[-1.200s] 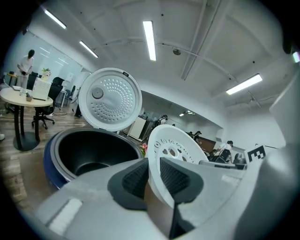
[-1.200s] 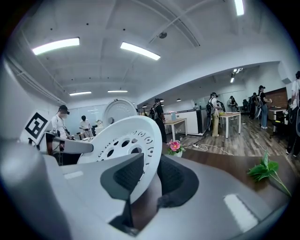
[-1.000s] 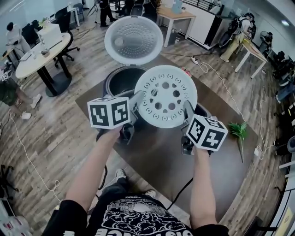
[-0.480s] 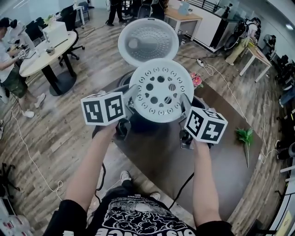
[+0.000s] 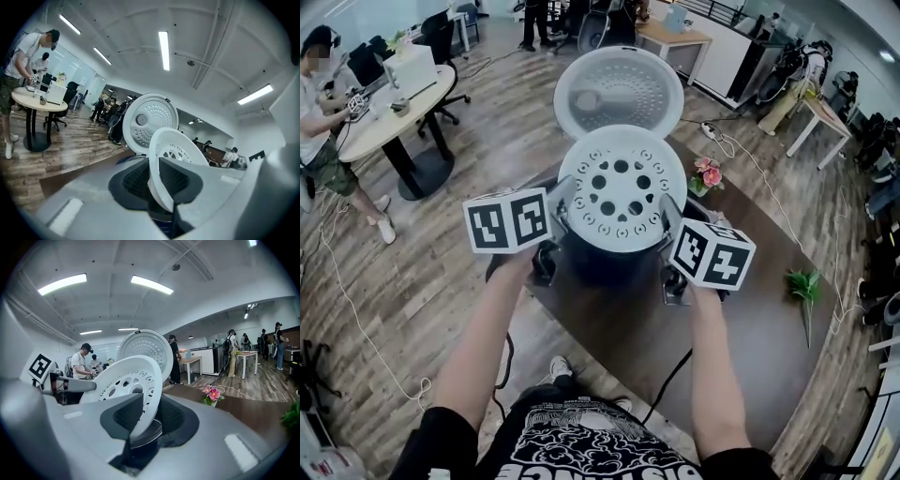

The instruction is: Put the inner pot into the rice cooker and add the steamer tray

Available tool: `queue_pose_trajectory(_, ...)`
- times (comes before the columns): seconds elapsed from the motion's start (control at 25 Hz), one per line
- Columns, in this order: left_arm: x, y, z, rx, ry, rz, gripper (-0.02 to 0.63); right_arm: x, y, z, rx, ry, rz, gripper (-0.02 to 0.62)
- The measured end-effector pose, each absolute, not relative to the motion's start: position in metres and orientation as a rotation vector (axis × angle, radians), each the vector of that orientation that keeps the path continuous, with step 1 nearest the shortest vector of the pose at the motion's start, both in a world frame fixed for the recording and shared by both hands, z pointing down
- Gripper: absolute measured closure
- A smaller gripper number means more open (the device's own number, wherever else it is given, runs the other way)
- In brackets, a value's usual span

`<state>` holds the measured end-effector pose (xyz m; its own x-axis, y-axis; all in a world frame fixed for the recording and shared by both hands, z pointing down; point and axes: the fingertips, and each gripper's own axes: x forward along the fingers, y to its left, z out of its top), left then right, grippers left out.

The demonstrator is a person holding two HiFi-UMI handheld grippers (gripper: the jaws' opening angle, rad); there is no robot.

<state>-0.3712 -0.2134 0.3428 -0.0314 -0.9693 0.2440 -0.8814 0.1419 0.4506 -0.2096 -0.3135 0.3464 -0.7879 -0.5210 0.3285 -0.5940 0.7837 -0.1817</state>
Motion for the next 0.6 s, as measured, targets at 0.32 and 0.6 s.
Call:
queue_pose_trajectory(0.32, -0.38, -0.227, 0.36, 1.769, -1.9, -0.211, 0.536, -0.215, -0.322, 0.364, 0.897, -2.671, 0.429, 0.495)
queue_pose_trajectory(0.6, -0.386, -0.237, 0.375, 1.751, -1.884, -0.164, 0.536, -0.219, -0.329, 0.382, 0.9, -2.628, 0.459, 0.492)
